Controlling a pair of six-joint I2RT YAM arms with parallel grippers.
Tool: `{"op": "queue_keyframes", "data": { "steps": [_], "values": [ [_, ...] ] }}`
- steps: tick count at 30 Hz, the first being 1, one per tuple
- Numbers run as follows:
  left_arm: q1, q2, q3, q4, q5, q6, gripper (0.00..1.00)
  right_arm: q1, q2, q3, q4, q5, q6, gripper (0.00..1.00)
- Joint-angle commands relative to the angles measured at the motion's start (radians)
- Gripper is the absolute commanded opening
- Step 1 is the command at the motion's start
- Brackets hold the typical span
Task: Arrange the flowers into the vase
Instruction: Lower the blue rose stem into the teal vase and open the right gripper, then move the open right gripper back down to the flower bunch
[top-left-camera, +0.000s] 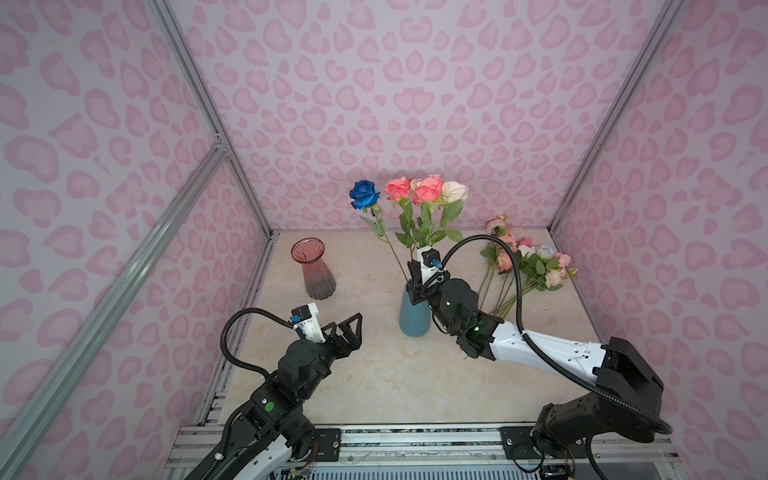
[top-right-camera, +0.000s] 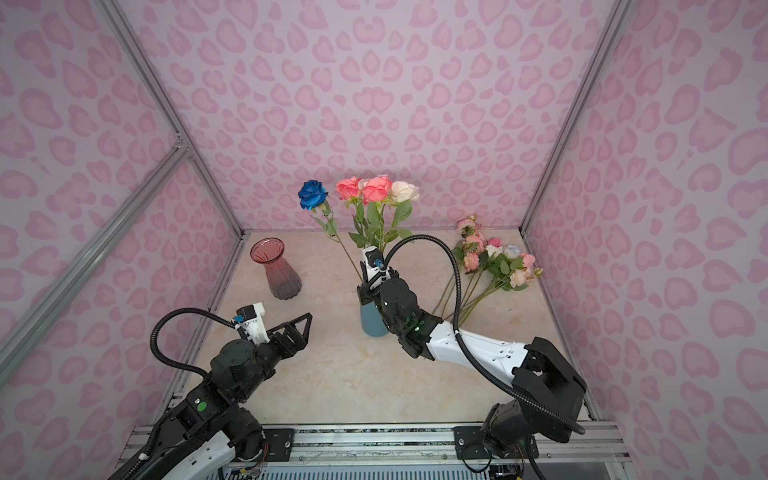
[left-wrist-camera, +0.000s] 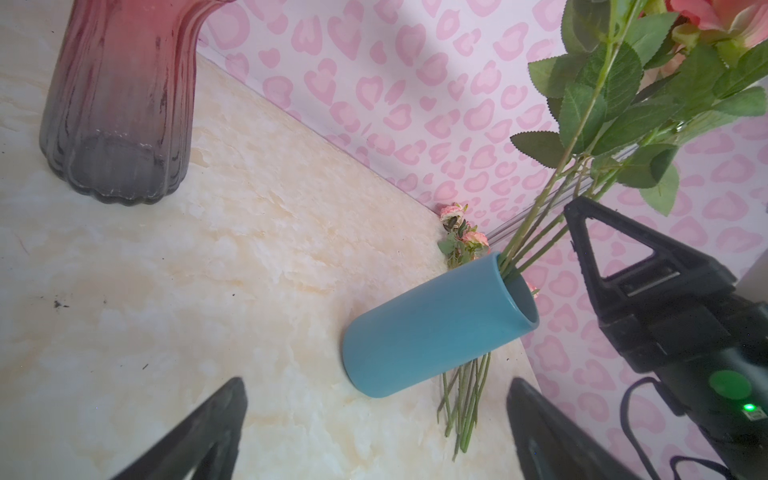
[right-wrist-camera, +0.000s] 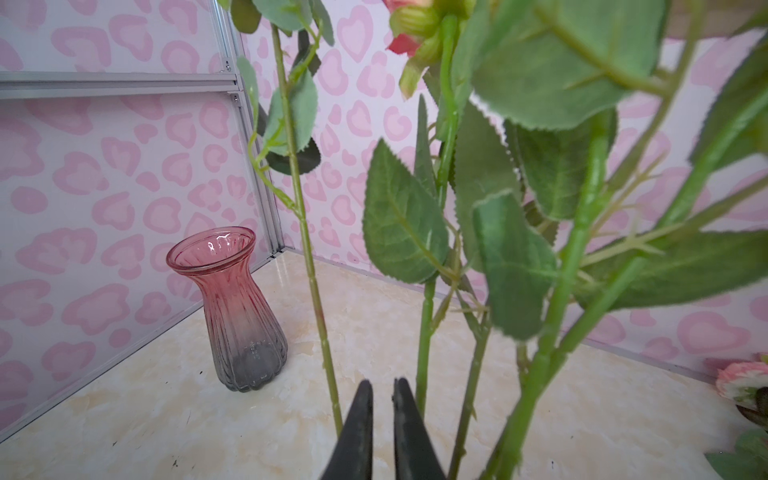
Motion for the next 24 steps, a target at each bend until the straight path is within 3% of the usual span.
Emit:
{"op": "queue_keyframes", "data": {
  "steps": [1, 14, 19, 24],
  "values": [
    [0.001, 0.0, -0.002, 0.032, 0.002, -0.004, 0.99, 0.004, -0.02, -0.005, 0.001, -0.005, 0.01, 0.13],
    [0.001, 0.053, 0.011, 0.052, 0.027, -0.002, 0.99, 0.031, -0.148, -0.046, -0.044, -0.001, 0.01, 0.15],
    [0.001, 0.089, 0.024, 0.059, 0.054, 0.007, 0.99, 0.027, -0.195, -0.079, -0.086, 0.099, 0.013, 0.15],
    [0.002, 0.14, 0.026, 0.084, 0.098, 0.007, 0.99, -0.035, -0.262, -0.127, -0.166, 0.102, 0.097, 0.15]
  ]
}}
